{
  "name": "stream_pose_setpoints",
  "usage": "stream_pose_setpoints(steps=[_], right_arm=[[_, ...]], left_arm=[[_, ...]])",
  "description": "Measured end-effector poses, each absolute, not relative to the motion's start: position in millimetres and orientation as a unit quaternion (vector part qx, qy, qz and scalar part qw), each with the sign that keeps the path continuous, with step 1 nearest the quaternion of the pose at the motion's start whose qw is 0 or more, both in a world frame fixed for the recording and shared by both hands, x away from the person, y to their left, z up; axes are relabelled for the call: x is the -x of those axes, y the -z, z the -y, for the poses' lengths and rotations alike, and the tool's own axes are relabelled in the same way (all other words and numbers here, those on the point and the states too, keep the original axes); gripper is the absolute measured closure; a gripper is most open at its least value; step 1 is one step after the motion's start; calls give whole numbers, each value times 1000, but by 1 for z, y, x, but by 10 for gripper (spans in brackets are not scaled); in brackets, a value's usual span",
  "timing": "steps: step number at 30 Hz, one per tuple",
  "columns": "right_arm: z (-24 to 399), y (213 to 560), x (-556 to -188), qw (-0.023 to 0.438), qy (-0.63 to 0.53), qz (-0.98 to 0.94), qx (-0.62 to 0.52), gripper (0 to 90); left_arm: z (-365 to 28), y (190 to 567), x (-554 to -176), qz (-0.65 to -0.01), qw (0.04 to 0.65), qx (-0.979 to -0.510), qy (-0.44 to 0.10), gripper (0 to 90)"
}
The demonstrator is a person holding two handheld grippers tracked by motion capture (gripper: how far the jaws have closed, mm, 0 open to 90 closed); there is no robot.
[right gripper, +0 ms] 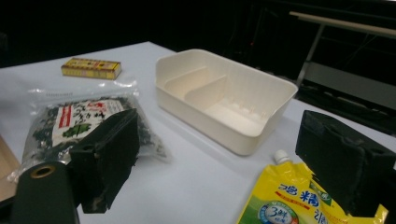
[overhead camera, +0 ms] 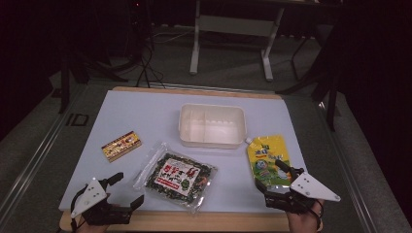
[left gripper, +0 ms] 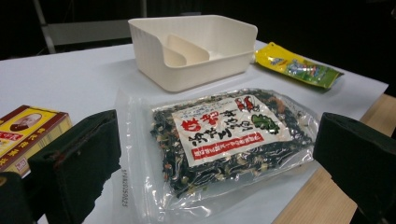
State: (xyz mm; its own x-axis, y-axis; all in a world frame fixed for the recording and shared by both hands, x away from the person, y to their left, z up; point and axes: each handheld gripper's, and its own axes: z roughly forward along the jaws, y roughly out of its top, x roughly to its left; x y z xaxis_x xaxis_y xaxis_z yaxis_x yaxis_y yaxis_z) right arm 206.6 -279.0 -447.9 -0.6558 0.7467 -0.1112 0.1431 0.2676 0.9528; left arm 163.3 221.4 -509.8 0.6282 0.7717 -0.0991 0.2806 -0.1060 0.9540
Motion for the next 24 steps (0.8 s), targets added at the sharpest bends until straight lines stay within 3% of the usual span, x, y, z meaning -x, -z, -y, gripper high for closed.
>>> stream_pose_setpoints(steps=[14, 17, 24], right_arm=[[272, 447, -203, 278, -525, -752, -286, 159], [271, 444, -200, 280, -536, -746, -280, 151], [266, 440, -197, 306, -529, -749, -256, 128]], left_arm=[[-212, 494, -163, -375, 548, -724, -189, 12], [-220, 484, -171, -386, 564, -707, -184, 16], [-234, 475, -199, -415, 525, -717, -192, 45]])
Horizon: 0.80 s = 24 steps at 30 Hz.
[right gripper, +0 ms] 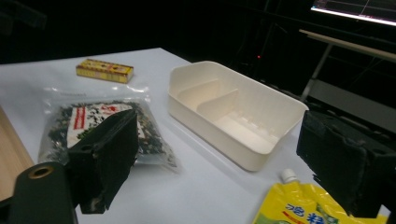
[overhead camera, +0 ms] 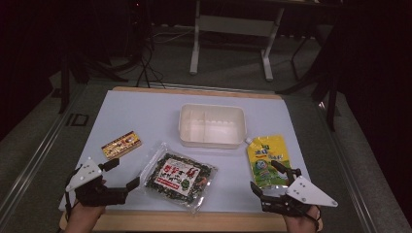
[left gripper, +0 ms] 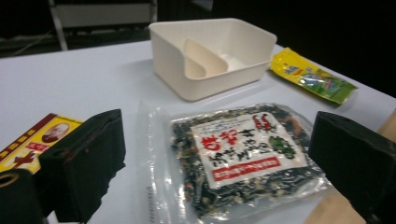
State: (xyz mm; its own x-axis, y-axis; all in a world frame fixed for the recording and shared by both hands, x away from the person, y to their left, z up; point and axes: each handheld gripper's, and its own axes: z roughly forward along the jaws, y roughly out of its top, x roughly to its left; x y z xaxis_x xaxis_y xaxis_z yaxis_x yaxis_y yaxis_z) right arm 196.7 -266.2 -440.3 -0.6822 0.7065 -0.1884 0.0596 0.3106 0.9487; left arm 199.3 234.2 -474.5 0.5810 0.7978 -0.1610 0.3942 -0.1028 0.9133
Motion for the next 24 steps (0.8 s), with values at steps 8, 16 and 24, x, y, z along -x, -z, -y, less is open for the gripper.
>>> stream_pose_setpoints(steps=[8, 16, 24], right_arm=[[261, 437, -194, 289, -541, -743, -267, 101], [255, 440, -192, 282, -535, -755, -252, 99], [253, 441, -192, 278, -532, -761, -244, 102]], left_arm=[[-237, 495, -226, -439, 484, -744, -140, 53], [-246, 521, -240, -461, 459, -753, -98, 150], [-248, 548, -261, -483, 430, -762, -43, 249]])
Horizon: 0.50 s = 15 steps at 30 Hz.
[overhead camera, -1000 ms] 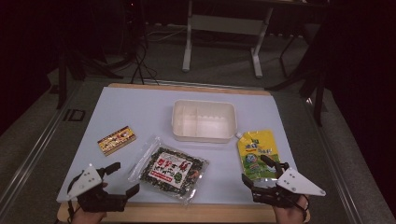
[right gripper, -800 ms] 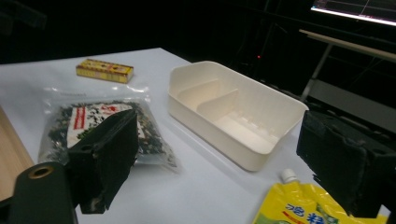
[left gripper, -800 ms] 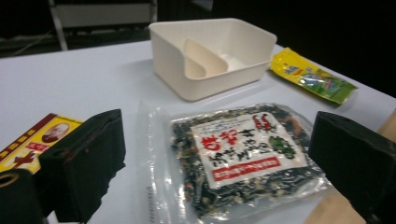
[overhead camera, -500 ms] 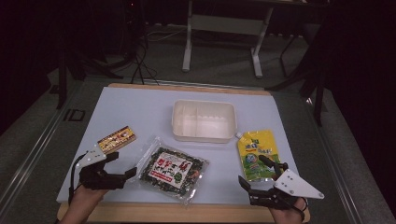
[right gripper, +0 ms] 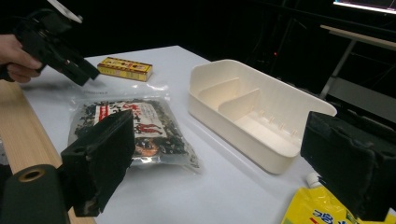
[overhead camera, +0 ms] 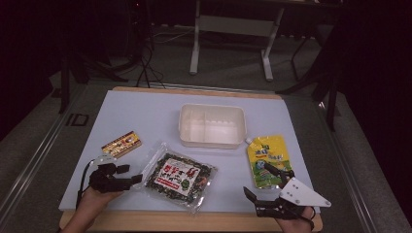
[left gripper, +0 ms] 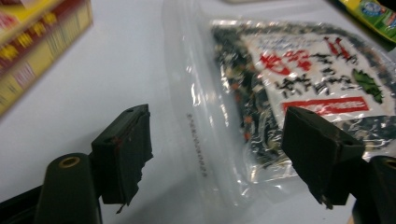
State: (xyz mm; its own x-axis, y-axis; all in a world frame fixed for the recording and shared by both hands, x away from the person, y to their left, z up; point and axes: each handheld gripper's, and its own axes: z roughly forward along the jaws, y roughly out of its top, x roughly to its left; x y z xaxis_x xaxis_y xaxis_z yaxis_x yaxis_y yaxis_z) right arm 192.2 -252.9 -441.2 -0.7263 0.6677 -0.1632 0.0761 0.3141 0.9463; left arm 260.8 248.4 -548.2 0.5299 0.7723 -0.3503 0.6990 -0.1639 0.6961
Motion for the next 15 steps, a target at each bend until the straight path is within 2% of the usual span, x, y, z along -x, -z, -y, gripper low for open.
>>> stream_pose_setpoints(steps=[11, 15], right_arm=[[252, 444, -194, 267, -529, -767, -245, 104], [252, 444, -194, 265, -529, -768, -245, 126]], left_arm=[[-245, 554, -268, -479, 416, -773, -16, 370], [-244, 555, -269, -480, 416, -772, -6, 488]])
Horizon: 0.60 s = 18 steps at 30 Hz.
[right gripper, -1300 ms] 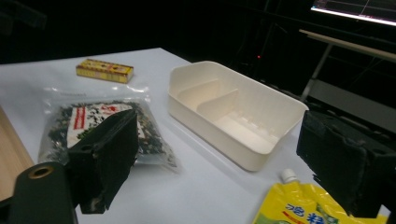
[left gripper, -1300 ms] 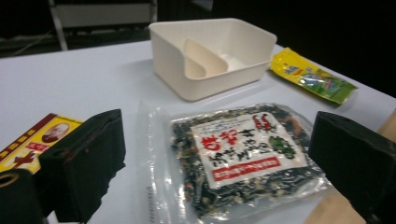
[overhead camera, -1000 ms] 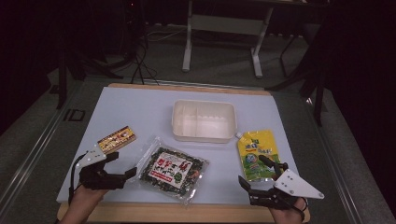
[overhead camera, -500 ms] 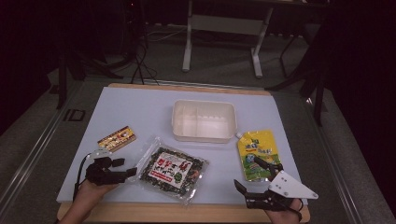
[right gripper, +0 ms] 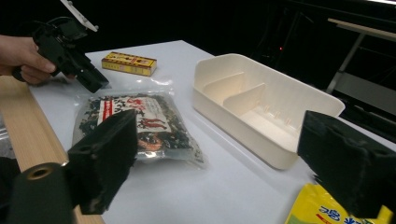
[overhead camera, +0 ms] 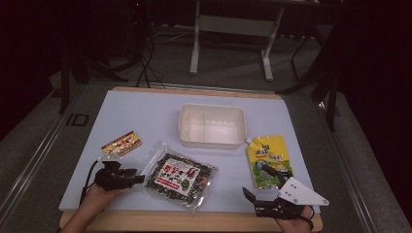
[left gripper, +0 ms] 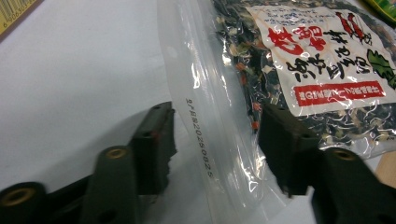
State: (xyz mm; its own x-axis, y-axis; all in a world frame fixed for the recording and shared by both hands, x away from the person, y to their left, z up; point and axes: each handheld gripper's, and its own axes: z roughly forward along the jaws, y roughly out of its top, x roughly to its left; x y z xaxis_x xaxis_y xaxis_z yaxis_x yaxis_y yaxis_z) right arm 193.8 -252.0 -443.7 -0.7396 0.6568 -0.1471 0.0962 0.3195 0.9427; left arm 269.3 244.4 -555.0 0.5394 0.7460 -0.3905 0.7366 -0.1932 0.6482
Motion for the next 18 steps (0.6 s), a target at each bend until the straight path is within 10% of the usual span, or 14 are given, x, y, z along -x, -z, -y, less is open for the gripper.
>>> stream_pose_setpoints(steps=[18], right_arm=[[252, 444, -195, 261, -528, -769, -249, 130]], left_arm=[[-205, 542, -266, -488, 331, -807, -36, 828]])
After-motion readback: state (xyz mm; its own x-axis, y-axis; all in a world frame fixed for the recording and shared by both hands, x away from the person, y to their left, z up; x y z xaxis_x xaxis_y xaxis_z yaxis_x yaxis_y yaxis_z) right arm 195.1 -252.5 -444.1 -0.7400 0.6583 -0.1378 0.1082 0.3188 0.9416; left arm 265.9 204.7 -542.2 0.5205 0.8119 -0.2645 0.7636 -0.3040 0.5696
